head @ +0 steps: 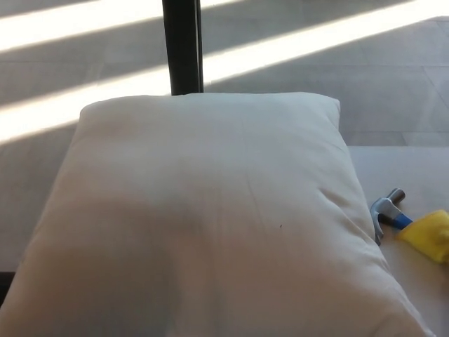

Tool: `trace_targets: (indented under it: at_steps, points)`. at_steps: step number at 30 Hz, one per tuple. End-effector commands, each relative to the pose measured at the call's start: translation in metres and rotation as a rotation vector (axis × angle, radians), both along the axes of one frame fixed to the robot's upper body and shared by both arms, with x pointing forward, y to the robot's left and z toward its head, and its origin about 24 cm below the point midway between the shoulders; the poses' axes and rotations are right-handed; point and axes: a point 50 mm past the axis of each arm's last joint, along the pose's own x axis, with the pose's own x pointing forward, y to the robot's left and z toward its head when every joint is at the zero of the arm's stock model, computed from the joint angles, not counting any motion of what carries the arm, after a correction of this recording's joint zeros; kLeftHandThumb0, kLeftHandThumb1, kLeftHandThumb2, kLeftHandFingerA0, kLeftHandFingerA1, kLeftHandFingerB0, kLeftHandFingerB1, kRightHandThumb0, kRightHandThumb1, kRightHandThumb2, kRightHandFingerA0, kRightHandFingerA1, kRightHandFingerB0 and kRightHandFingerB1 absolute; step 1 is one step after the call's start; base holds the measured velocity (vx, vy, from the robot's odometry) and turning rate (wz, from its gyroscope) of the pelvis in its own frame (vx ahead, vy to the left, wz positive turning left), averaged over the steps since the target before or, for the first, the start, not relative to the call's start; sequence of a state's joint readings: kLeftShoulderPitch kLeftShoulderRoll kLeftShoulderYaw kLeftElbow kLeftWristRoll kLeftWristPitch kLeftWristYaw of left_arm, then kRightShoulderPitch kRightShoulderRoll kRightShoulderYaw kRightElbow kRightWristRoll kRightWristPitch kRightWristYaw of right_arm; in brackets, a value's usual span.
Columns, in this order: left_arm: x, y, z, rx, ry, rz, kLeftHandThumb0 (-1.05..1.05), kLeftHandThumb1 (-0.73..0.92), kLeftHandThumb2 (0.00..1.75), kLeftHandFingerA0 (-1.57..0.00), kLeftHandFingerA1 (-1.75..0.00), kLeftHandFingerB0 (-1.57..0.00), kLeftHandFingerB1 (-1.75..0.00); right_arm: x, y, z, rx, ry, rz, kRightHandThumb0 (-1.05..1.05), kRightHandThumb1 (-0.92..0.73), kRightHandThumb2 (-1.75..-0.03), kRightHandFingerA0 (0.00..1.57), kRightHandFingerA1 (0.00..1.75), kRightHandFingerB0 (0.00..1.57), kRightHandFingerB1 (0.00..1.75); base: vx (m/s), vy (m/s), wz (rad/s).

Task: A hammer is kept on the right hand side and a pillow is kept on the left hand side on the desk infront of the robot and the robot uses its right hand to pick up the hammer and makes a downward swinging motion to hit the pillow

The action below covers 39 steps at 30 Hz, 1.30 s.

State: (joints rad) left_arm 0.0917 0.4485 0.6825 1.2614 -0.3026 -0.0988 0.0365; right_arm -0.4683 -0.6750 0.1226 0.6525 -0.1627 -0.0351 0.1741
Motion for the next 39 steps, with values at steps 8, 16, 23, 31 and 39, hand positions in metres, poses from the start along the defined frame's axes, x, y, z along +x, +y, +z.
trace_targets:
  at_steps: [8,16,23,31,39]
  points:
    - [-0.001,0.007,0.007,0.023,-0.003,-0.047,-0.49,0.49,0.55,-0.81,-0.72,-0.77,-0.58,0.011,0.015,-0.005,-0.144,0.047,0.069,-0.38,-0.37,-0.99,0.03,0.52,0.00,0.47,0.00,0.000,0.00]
    - [-0.002,0.005,0.006,0.007,0.007,-0.076,-0.50,0.50,0.55,-0.81,-0.71,-0.77,-0.56,0.008,0.023,-0.025,-0.189,0.136,0.101,-0.80,-0.72,-0.62,0.14,0.37,0.21,0.28,0.00,0.000,0.00]
    - [-0.002,0.004,0.005,0.008,0.012,-0.094,-0.50,0.51,0.56,-0.80,-0.72,-0.76,-0.56,0.005,0.027,-0.041,-0.198,0.194,0.099,-0.79,-0.72,-0.62,0.14,0.39,0.21,0.28,0.00,0.000,0.00]
    - [-0.003,0.004,0.005,0.005,0.020,-0.135,-0.53,0.52,0.56,-0.79,-0.68,-0.79,-0.55,0.001,0.026,-0.068,-0.283,0.310,0.071,-0.82,-0.74,-0.63,0.15,0.45,0.20,0.28,0.00,0.000,0.00]
    - [-0.007,0.002,0.004,-0.026,-0.010,-0.154,-0.50,0.53,0.56,-0.72,-0.68,-0.75,-0.58,-0.004,0.038,-0.098,-0.285,0.392,0.009,-0.68,-0.66,-0.61,0.11,0.55,0.19,0.27,0.00,0.000,0.00]
